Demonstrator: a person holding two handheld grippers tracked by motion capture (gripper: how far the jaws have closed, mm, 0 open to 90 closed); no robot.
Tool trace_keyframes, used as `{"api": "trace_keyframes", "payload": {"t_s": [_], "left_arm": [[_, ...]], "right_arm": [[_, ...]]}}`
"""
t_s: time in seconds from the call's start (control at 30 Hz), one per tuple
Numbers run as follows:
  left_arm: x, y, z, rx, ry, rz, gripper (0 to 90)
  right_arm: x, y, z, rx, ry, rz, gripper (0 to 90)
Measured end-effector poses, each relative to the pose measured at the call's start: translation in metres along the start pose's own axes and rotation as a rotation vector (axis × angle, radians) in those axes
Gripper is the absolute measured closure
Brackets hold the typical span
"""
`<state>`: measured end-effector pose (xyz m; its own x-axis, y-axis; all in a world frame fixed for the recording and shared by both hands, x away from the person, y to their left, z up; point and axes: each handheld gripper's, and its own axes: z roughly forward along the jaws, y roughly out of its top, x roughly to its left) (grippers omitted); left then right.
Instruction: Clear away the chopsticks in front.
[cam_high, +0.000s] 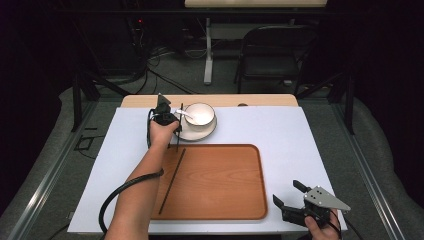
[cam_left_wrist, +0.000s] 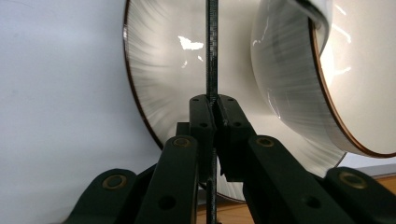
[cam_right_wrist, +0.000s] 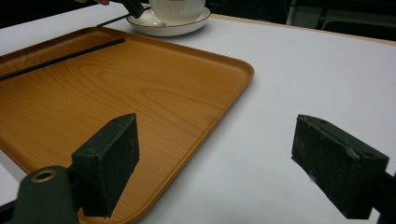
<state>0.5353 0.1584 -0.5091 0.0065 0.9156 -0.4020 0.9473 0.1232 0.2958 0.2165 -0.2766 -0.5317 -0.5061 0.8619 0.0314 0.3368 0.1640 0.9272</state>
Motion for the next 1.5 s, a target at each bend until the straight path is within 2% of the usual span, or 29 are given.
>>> {"api": "trace_keyframes", "payload": {"t_s": [0.3, 0.6, 0.77, 0.87, 0.9, 1.07, 1.13, 1.27, 1.4, 1.43, 1.47, 1.5], "left_arm": [[0.010, -0.004, -0.026, -0.030, -0.010, 0.003, 85.7], [0.025, -0.014, -0.052, -0.058, -0.021, 0.006, 85.7], [0.033, -0.023, -0.067, -0.056, -0.026, 0.031, 85.7], [0.036, -0.030, -0.075, -0.059, -0.034, 0.048, 85.7], [0.039, -0.035, -0.081, -0.057, -0.036, 0.066, 85.7], [0.044, -0.045, -0.092, -0.064, -0.046, 0.077, 85.8], [0.048, -0.055, -0.099, -0.055, -0.054, 0.093, 85.8], [0.050, -0.065, -0.104, -0.061, -0.061, 0.097, 85.7], [0.050, -0.080, -0.112, -0.056, -0.074, 0.121, 85.7], [0.049, -0.088, -0.116, -0.056, -0.077, 0.137, 85.7], [0.049, -0.088, -0.116, -0.056, -0.077, 0.137, 85.7], [0.048, -0.096, -0.118, -0.055, -0.084, 0.142, 85.8]], "right_arm": [[0.001, 0.000, 0.000, 0.001, 0.001, -0.001, 14.4], [0.000, 0.000, 0.001, 0.003, 0.001, -0.001, 14.4], [0.000, 0.001, 0.001, 0.003, 0.001, -0.004, 14.4], [0.001, 0.001, 0.002, 0.004, 0.000, -0.008, 14.4], [0.001, 0.001, 0.002, 0.004, 0.001, -0.007, 14.4], [0.001, 0.001, 0.003, 0.003, 0.001, -0.004, 14.4], [0.001, 0.001, 0.003, 0.004, 0.000, -0.005, 14.4], [0.001, 0.001, 0.002, 0.006, 0.000, -0.001, 14.4], [0.001, 0.001, 0.003, 0.007, 0.000, -0.003, 14.4], [0.001, 0.001, 0.003, 0.006, -0.002, -0.005, 14.4], [0.001, 0.001, 0.003, 0.006, -0.002, -0.005, 14.4], [0.001, 0.001, 0.003, 0.005, -0.003, -0.002, 14.4]]}}
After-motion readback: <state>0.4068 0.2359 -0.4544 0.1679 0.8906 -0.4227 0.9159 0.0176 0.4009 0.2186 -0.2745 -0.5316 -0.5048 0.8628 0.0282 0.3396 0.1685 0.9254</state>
